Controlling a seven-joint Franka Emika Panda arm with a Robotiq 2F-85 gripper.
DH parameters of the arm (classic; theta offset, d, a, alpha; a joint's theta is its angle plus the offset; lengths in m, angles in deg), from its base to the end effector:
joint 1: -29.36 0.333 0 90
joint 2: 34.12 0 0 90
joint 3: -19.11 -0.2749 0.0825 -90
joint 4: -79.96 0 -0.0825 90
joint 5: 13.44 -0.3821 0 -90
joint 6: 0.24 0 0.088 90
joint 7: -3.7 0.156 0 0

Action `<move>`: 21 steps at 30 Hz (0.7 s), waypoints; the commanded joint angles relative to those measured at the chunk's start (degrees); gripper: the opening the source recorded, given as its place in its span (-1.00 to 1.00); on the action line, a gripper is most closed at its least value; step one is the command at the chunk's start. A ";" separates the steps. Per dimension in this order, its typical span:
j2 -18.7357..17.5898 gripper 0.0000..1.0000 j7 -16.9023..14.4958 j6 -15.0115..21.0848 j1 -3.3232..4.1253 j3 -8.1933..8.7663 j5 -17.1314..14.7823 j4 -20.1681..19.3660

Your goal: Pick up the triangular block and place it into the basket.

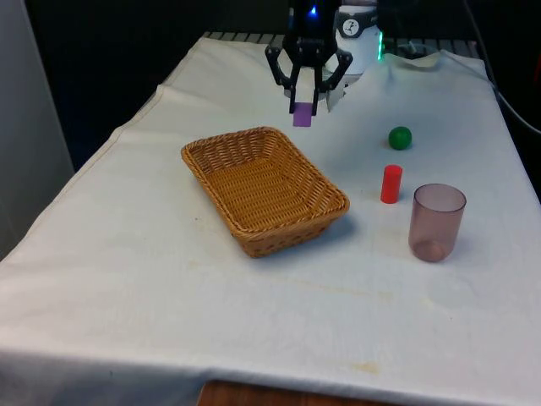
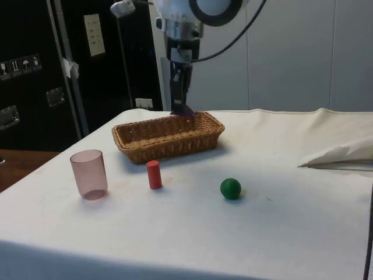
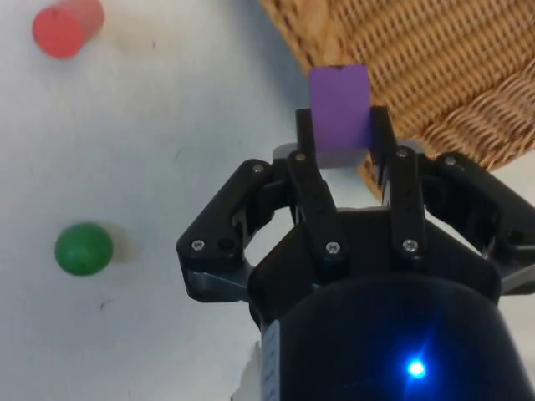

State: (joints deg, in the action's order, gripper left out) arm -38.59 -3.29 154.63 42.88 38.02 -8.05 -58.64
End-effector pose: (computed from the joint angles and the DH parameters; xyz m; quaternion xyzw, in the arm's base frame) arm 0.5153 -0.0499 0.2122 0.9923 0.0559 0.0997 0.0478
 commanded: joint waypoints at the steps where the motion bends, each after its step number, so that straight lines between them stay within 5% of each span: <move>1: -0.52 -0.34 0.00 0.00 0.00 0.00 0.00 0.57; 9: -5.16 -0.34 -0.06 0.06 0.00 0.34 -0.46 5.39; 16: -10.14 -0.34 -1.89 1.72 -0.97 -0.06 -2.86 8.82; 17: -9.57 -0.34 -0.46 1.09 -0.23 0.92 -1.15 8.54; 18: -11.80 -0.34 -2.41 2.35 -1.15 0.00 -3.55 9.80; 21: -14.04 -0.34 -3.32 3.27 -1.38 0.11 -4.76 11.06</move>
State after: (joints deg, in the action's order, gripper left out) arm -52.40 -5.41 157.38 42.36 39.22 -11.43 -47.58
